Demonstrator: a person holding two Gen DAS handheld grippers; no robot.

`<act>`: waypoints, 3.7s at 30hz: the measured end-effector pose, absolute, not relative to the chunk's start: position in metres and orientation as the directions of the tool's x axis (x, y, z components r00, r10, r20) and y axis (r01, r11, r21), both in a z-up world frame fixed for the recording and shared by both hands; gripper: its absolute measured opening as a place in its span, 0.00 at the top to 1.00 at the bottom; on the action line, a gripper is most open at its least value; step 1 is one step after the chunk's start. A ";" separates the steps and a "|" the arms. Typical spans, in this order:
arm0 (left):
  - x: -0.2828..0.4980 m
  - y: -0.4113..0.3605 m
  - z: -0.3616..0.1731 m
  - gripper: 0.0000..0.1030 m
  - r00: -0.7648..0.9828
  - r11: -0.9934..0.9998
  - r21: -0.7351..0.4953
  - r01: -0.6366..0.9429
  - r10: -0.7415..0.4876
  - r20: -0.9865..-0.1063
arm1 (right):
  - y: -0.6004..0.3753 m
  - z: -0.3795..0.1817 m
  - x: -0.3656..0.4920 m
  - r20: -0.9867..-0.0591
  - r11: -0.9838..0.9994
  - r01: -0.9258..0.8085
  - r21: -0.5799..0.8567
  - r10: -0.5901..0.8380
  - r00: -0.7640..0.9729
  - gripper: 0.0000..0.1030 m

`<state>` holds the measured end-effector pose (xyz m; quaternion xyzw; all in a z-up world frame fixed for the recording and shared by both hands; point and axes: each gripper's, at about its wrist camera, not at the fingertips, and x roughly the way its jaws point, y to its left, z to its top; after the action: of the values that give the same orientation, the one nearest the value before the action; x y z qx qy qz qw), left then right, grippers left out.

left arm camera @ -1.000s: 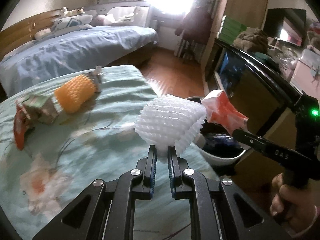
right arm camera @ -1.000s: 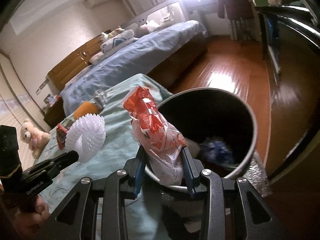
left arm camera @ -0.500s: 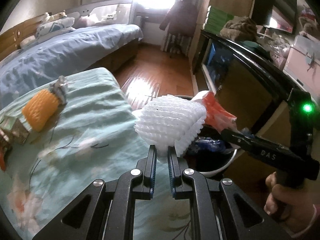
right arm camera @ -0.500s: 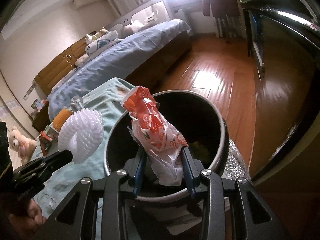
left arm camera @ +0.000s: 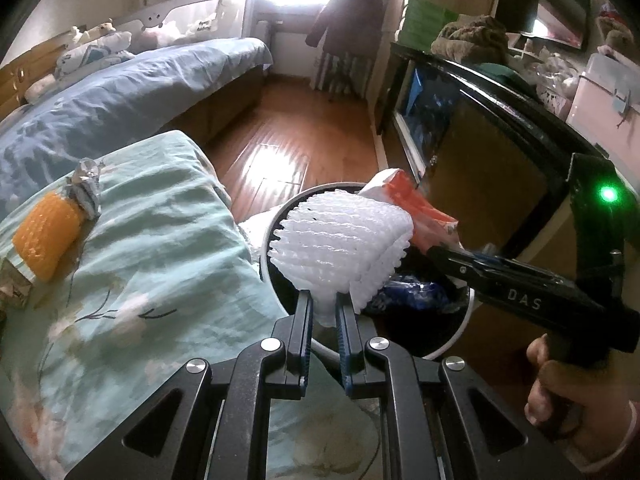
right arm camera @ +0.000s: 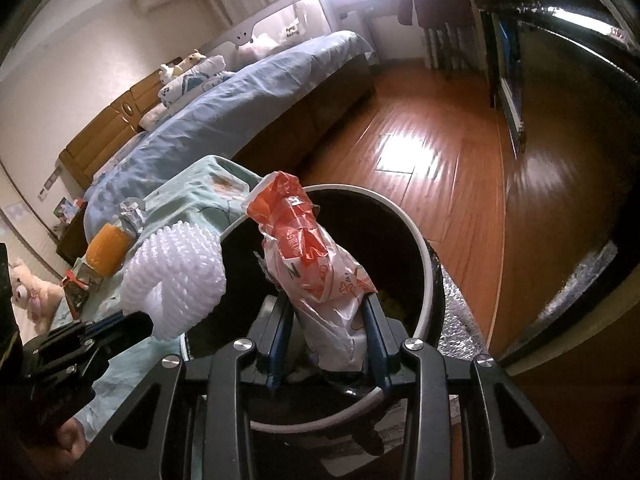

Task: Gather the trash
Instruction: 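Carry the foam net and plastic bag over the bin and open both tools, then grasp the red chip bag with the left tool while the right grasps the orange sponge, then carry the chip bag and orange sponge over the bin and open both tools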

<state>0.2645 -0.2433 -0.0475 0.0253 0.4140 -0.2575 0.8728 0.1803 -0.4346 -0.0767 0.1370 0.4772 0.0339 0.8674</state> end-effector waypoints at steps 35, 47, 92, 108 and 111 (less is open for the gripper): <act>0.198 -0.099 -0.043 0.50 0.638 0.949 -0.254 0.185 -0.313 -0.704 | -0.316 -0.057 0.174 -0.758 0.921 -0.126 0.369 0.377 0.532 0.26; 0.190 -0.030 -0.040 0.49 0.664 0.963 -0.267 0.042 -0.226 -0.713 | -0.244 -0.070 0.187 -0.756 0.889 -0.231 0.396 0.458 0.468 0.26; 0.296 0.050 -0.071 0.89 0.640 0.963 -0.268 0.032 -0.226 -0.735 | -0.147 -0.096 0.257 -0.780 0.901 -0.245 0.358 0.433 0.451 0.86; 0.243 0.082 -0.051 0.96 0.676 0.929 -0.331 0.163 -0.350 -0.649 | -0.167 -0.055 0.179 -0.771 0.927 -0.181 0.328 0.373 0.516 0.87; 0.232 0.081 -0.046 0.96 0.677 0.924 -0.333 0.187 -0.367 -0.638 | -0.177 -0.052 0.167 -0.775 0.934 -0.157 0.320 0.354 0.524 0.87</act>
<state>0.2318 0.0807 -0.0464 -0.1207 0.3715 -0.1526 0.9078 0.1671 -0.1774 -0.0523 0.1058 0.4651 0.1472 0.8665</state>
